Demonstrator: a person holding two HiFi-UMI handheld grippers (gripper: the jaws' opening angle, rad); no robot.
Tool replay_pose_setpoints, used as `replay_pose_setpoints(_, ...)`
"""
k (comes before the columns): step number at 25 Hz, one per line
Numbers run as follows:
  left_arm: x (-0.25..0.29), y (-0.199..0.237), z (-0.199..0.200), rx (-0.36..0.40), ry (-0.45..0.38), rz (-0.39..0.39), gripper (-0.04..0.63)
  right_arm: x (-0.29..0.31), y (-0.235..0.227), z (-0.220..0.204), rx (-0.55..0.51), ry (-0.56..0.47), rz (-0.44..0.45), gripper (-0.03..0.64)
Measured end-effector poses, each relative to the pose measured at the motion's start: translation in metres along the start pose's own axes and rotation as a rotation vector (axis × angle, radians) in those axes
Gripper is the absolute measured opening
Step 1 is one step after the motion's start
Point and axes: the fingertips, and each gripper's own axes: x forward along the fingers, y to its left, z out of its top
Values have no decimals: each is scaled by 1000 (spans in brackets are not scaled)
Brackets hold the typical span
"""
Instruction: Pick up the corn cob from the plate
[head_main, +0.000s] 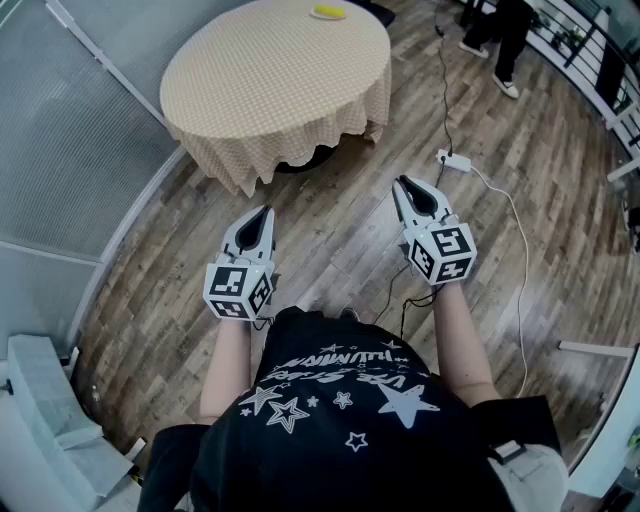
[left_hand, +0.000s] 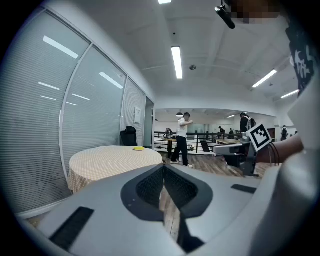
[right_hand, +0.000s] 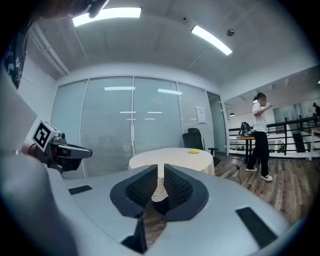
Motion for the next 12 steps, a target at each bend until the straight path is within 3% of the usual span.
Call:
replay_pose_setpoints(5, -8, 5, 10, 36, -20, 99, 9, -5, 11, 1, 3, -11, 22, 54)
replay_pose_setpoints(12, -19, 0, 4, 35, -7, 93, 9, -2, 38, -1, -13, -5, 103, 48)
